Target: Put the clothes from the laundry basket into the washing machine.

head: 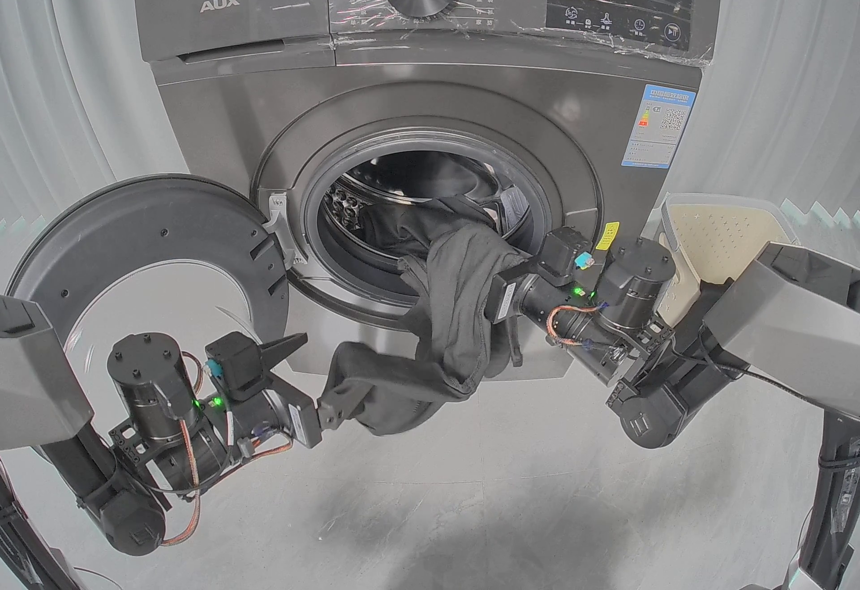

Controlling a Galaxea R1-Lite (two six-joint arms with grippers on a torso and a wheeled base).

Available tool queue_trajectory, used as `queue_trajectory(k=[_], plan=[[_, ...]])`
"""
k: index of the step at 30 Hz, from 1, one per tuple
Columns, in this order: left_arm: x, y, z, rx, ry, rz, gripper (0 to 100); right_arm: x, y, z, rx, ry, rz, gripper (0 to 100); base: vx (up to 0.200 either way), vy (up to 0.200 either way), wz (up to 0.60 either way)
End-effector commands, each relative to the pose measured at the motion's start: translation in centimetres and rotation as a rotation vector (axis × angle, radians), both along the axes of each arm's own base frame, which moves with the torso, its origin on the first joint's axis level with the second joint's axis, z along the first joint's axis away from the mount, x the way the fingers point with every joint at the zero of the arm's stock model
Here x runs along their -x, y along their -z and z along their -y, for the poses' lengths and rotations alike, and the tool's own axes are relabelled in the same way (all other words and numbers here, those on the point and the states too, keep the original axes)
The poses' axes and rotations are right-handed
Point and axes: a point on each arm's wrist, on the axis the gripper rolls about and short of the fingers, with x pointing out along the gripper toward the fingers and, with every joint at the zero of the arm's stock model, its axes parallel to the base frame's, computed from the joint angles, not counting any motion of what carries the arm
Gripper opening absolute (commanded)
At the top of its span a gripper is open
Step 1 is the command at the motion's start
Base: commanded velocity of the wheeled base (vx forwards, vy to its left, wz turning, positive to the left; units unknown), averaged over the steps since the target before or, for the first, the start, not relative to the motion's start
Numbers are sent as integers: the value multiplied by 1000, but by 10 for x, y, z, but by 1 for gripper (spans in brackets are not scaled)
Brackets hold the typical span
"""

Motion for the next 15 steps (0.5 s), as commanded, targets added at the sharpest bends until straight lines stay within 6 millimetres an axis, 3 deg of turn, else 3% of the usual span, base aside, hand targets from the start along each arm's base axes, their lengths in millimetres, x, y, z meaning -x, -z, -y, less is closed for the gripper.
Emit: queue_trajectory(k=[1, 4, 15], plan=[[17, 6, -6, -26, 13, -47, 100, -4, -13, 7, -20, 20, 30, 0, 0, 0, 0], [33, 15, -7, -58, 41, -101, 100, -5, -16, 10, -23, 24, 37, 0, 0, 0, 0], [17, 9, 7, -27, 56, -48, 100, 8, -17, -3, -27, -19, 38, 0, 0, 0, 0]])
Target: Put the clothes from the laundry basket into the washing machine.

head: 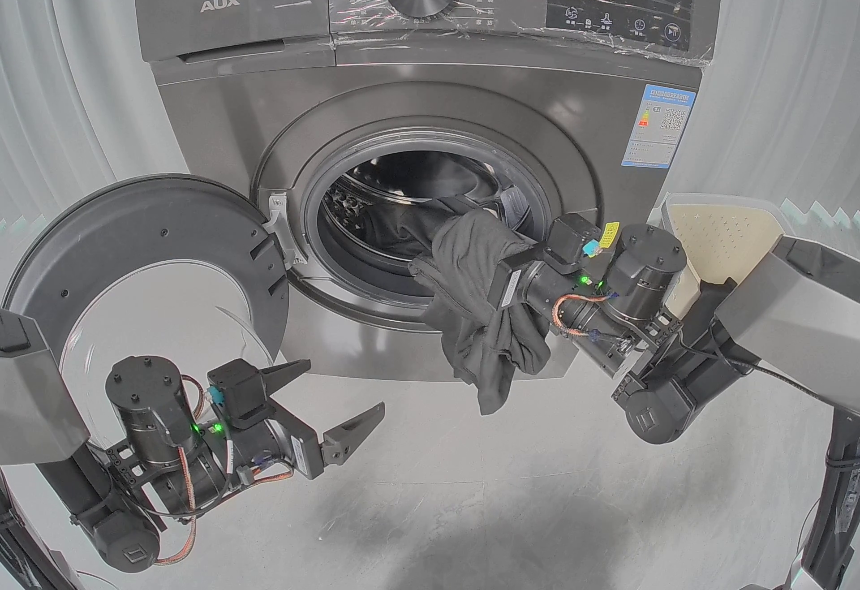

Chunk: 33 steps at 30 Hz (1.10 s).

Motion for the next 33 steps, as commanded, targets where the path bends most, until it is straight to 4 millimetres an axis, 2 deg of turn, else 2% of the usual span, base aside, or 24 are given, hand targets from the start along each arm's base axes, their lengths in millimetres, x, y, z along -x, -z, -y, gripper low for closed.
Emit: queue_trajectory(k=[1, 12, 22, 23, 33], plan=[[-10, 5, 12, 0, 20, 0, 100, 10, -2, -10, -2, -38, 6, 0, 0, 0, 0], [-44, 23, 41, 6, 43, 7, 100, 28, -5, -30, -4, -103, 4, 0, 0, 0, 0], [-65, 33, 54, 21, 41, 19, 100, 38, -4, -40, -7, -135, -4, 0, 0, 0, 0], [-72, 35, 58, 27, 37, 27, 100, 45, -4, -46, -9, -155, -4, 0, 0, 0, 0], [-82, 40, 65, 36, 37, 38, 100, 69, -7, -58, -18, -200, -26, 0, 0, 0, 0]])
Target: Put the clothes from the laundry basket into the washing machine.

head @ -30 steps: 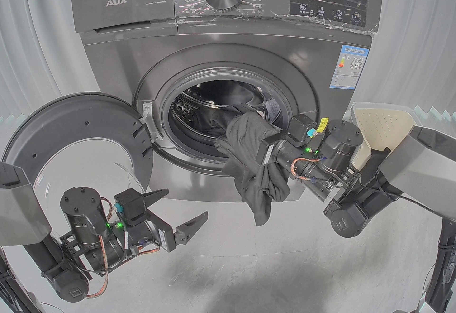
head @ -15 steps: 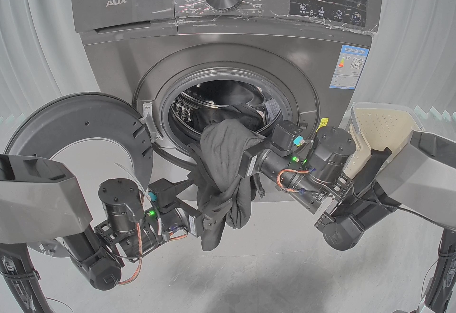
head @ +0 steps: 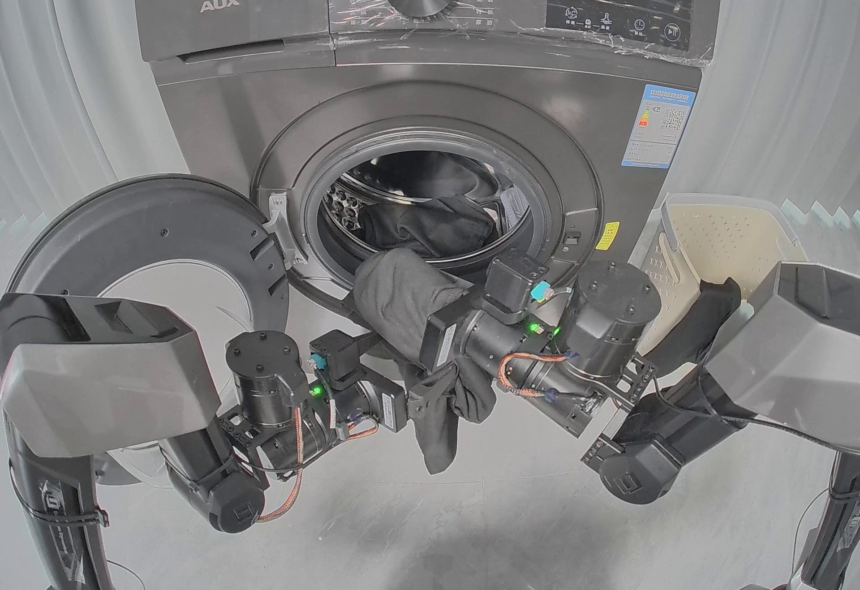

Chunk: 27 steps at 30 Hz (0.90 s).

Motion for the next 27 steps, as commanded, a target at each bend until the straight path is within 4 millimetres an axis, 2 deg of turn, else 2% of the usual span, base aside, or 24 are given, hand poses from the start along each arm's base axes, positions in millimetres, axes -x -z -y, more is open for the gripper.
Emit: queue_trajectory(k=[1, 11, 12, 13, 17, 22, 27], plan=[[-6, 9, 4, -6, -3, -9, 100, 9, -5, -3, -9, -21, 4, 0, 0, 0, 0], [-27, 19, -4, -5, -102, -6, 100, 15, -9, 7, -9, -13, -9, 0, 0, 0, 0], [-27, 19, -4, -5, -102, -6, 0, 15, -9, 7, -9, -13, -9, 0, 0, 0, 0], [-34, 17, -5, 13, -127, 8, 0, 16, -7, 7, -3, -15, -15, 0, 0, 0, 0], [-38, 9, -3, 48, -137, 26, 0, 13, -4, 11, 5, -4, -25, 0, 0, 0, 0], [-36, -1, -5, 64, -146, 45, 0, 12, 7, 20, 36, 31, -59, 0, 0, 0, 0], [-35, -11, -6, 83, -155, 63, 0, 20, 21, 27, 85, 32, -107, 0, 0, 0, 0]])
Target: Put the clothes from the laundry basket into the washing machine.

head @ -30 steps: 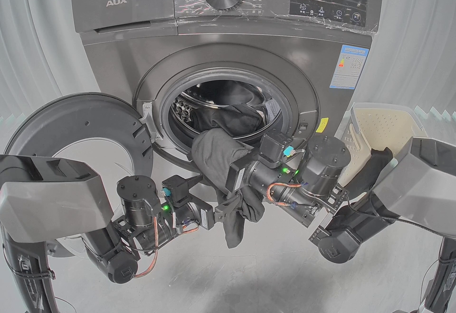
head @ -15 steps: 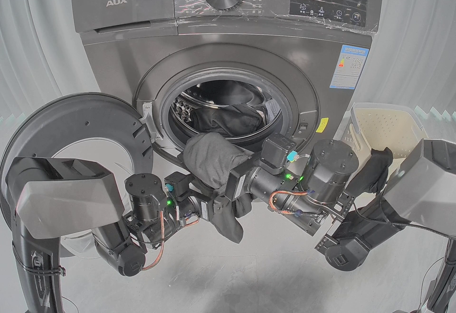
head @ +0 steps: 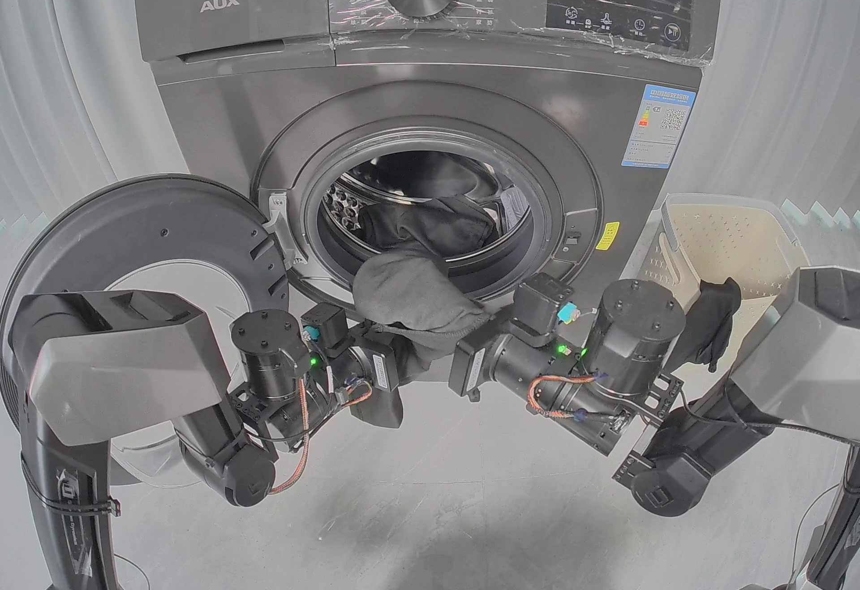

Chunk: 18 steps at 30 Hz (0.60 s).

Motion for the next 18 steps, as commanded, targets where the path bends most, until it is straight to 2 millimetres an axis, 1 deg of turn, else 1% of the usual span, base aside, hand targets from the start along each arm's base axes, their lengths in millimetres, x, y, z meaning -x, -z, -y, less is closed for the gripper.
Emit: queue_trajectory(k=[1, 8, 18], plan=[[2, -13, -1, 25, -5, 29, 0, 6, 13, 7, 45, 3, -45, 0, 0, 0, 0], [6, -31, -3, 61, -26, 61, 0, 13, 34, 19, 114, 14, -115, 0, 0, 0, 0], [17, -44, -5, 72, -14, 76, 0, 14, 45, 22, 144, 28, -145, 0, 0, 0, 0]])
